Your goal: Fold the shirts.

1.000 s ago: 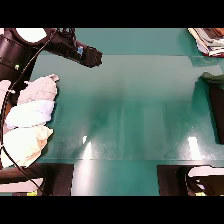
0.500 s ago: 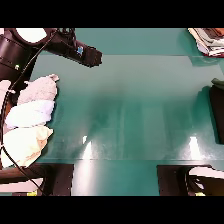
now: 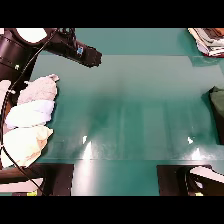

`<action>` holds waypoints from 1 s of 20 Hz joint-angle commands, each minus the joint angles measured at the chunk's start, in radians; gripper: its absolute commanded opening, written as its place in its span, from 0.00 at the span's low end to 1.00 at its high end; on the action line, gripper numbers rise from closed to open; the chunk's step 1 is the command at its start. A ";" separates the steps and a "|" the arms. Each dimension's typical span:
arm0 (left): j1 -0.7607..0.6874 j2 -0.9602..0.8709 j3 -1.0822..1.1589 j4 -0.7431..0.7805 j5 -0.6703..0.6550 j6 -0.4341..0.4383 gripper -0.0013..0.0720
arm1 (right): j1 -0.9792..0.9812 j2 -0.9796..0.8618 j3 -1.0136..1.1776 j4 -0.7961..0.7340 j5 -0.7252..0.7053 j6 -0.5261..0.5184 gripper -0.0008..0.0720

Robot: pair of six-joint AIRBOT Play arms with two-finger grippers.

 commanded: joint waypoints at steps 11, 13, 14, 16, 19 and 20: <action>0.000 0.000 0.000 -0.002 0.032 0.002 0.06 | 0.387 0.041 0.129 0.320 0.018 -0.003 0.80; 0.000 0.000 0.000 -0.002 0.048 0.002 0.06 | 0.559 0.040 0.165 0.317 0.016 -0.003 0.80; 0.000 0.000 0.000 -0.002 0.057 0.002 0.06 | 0.642 0.040 0.180 0.311 0.014 -0.004 0.80; 0.000 0.000 0.000 -0.002 0.066 0.002 0.06 | 0.780 0.040 0.200 0.309 -0.005 -0.005 0.80; 0.000 0.000 0.000 -0.002 0.068 0.002 0.06 | 0.932 0.040 0.207 0.309 -0.010 -0.068 0.17; 0.000 0.000 0.000 -0.002 0.068 0.002 0.06 | 0.962 0.040 0.204 0.309 -0.008 -0.082 0.03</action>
